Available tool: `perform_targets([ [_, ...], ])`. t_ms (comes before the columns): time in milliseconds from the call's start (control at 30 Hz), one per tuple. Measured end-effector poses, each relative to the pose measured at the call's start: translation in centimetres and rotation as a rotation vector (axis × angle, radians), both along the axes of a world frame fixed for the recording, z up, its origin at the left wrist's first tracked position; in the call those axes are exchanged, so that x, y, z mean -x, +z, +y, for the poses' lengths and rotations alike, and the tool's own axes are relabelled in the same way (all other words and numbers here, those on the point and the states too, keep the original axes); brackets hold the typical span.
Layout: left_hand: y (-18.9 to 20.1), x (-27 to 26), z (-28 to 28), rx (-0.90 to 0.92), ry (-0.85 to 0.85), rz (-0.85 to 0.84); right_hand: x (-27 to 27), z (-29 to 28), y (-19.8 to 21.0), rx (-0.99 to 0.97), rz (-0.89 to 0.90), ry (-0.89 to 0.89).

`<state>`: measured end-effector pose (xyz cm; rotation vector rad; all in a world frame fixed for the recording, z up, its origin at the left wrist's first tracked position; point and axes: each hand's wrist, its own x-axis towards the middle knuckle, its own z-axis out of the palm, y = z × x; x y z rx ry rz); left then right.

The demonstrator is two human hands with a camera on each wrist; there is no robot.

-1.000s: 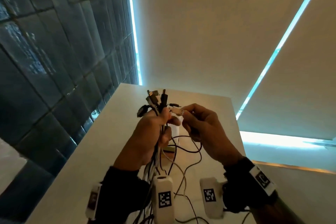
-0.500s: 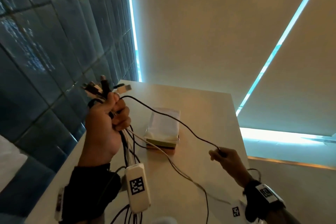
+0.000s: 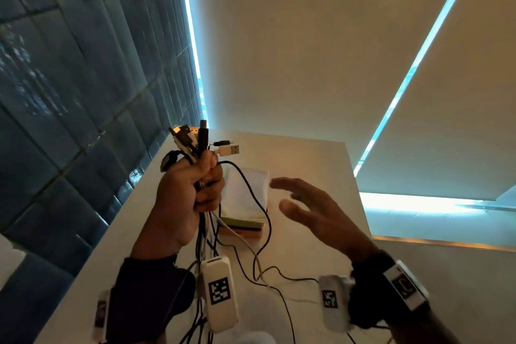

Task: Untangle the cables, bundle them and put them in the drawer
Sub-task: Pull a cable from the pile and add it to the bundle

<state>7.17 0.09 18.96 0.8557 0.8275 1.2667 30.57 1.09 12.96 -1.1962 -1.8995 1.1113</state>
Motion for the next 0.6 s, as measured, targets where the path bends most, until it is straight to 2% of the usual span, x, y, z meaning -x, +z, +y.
perform_targets([
  [133,0.2,-0.6,-0.1,0.019,-0.049,0.041,6.0,0.1,2.8,-0.091,0.144,0.038],
  [233,0.2,0.4,-0.3,0.065,-0.07,0.059,5.5,0.0,2.9,-0.139,0.231,-0.048],
  [333,-0.2,1.6,-0.5,0.137,-0.09,0.059,1.6,0.3,2.7,-0.201,0.268,-0.225],
  [500,-0.4,4.5,-0.4,0.176,-0.02,0.023,-10.1,1.6,0.5,-0.11,0.427,-0.716],
  [600,-0.7,4.6,-0.2,0.174,-0.017,0.074,-14.7,0.5,-0.3,-0.082,0.344,-0.848],
])
